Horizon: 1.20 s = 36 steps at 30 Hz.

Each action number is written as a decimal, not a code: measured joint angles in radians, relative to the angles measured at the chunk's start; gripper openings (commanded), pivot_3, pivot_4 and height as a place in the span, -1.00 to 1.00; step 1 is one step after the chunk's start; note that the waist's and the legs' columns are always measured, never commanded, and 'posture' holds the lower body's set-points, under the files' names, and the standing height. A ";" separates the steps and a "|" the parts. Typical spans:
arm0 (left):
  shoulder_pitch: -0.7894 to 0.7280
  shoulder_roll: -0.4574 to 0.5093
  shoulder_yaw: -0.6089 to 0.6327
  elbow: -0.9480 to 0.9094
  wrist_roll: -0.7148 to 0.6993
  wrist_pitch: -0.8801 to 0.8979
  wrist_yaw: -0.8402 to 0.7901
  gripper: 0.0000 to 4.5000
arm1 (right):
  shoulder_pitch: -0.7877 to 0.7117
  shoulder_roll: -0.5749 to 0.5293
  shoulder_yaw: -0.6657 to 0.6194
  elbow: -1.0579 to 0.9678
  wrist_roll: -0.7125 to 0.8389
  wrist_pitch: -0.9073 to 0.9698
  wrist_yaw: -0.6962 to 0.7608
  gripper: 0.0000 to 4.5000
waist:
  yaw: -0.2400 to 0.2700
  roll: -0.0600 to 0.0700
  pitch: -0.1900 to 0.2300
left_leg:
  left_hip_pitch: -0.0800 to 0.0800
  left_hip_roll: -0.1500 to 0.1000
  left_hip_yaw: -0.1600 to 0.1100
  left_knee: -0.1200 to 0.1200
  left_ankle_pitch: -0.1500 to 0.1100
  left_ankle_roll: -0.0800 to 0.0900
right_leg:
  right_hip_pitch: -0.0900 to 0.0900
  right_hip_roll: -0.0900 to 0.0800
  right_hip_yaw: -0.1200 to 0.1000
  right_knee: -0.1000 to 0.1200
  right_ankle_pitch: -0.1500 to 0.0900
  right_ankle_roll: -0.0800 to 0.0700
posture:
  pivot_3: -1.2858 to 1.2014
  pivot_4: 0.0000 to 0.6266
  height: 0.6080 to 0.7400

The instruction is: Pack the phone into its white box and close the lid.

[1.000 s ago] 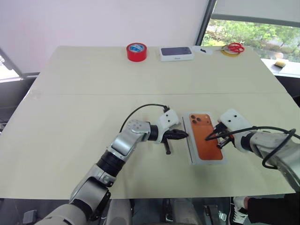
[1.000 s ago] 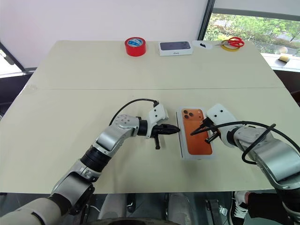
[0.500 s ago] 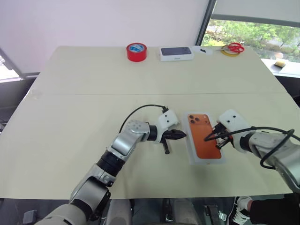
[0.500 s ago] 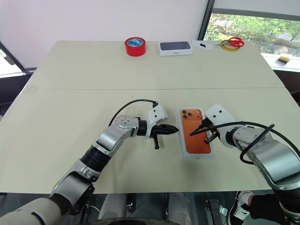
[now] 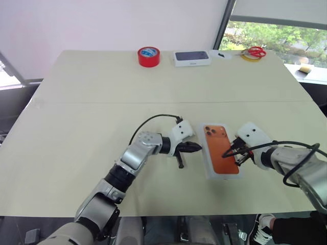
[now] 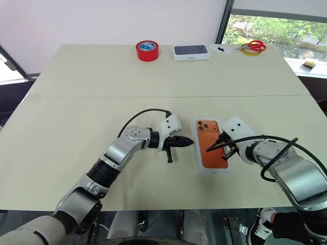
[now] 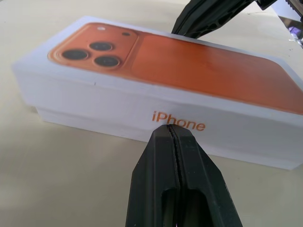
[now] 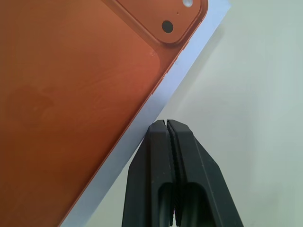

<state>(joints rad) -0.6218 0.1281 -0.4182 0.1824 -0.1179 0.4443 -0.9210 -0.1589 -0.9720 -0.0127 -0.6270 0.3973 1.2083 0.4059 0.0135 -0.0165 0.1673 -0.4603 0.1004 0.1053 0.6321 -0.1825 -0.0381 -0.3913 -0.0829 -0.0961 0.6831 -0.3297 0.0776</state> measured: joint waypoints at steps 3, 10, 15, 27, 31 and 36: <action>0.000 0.008 0.002 0.000 0.000 0.001 0.003 -1.00 | 0.019 -0.010 -0.016 0.000 -0.004 -0.013 0.015 -0.97 | 0.000 0.000 0.000 | 0.000 0.000 0.000 0.000 0.000 0.000 | 0.000 0.000 0.000 0.000 0.000 0.000 | 0.03 -0.52 0.85; -0.026 0.001 0.067 0.015 -0.025 0.010 0.030 -1.00 | 0.055 -0.049 -0.175 -0.001 -0.008 -0.055 0.094 -0.97 | 0.002 0.000 0.000 | 0.000 0.000 0.000 0.000 0.000 0.000 | 0.000 0.000 0.000 0.000 0.000 0.000 | 0.03 -0.52 0.85; -0.072 -0.047 0.085 0.026 -0.035 0.009 0.042 -1.00 | 0.128 -0.031 -0.255 -0.098 0.062 -0.064 0.185 -0.97 | 0.001 0.000 0.000 | 0.001 0.000 -0.001 0.000 0.000 0.000 | 0.001 0.000 0.000 0.000 0.000 0.000 | 0.03 -0.52 0.85; -0.086 -0.055 0.000 0.110 0.048 -0.024 0.057 -1.00 | 0.218 0.070 -0.170 -0.196 0.087 -0.026 0.101 -0.97 | -0.001 -0.001 -0.001 | 0.002 0.000 -0.001 0.000 0.000 0.000 | 0.002 0.000 0.000 0.000 0.000 0.000 | 0.03 -0.52 0.85; -0.080 -0.028 0.059 0.101 0.025 -0.007 0.081 -1.00 | 0.193 0.104 -0.189 -0.181 0.088 -0.058 0.092 -0.97 | -0.006 0.000 -0.001 | 0.002 0.000 -0.001 0.000 0.000 0.000 | 0.001 0.000 0.000 0.001 0.000 0.000 | 0.03 -0.52 0.85; -0.051 0.086 0.230 0.020 -0.048 0.007 0.099 -1.00 | 0.158 0.130 -0.306 -0.111 0.052 -0.214 0.093 -0.97 | -0.001 -0.001 0.000 | 0.002 0.000 -0.001 0.000 0.000 0.000 | 0.002 0.001 0.000 0.001 0.000 0.000 | 0.03 -0.52 0.85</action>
<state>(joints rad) -0.6731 0.2143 -0.1885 0.2019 -0.1664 0.4515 -0.8223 -0.0005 -0.8422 -0.3185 -0.7377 0.4488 0.9939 0.4988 0.0123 -0.0172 0.1669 -0.4586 0.1003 0.1043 0.6317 -0.1823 -0.0383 -0.3897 -0.0823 -0.0961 0.6840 -0.3298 0.0776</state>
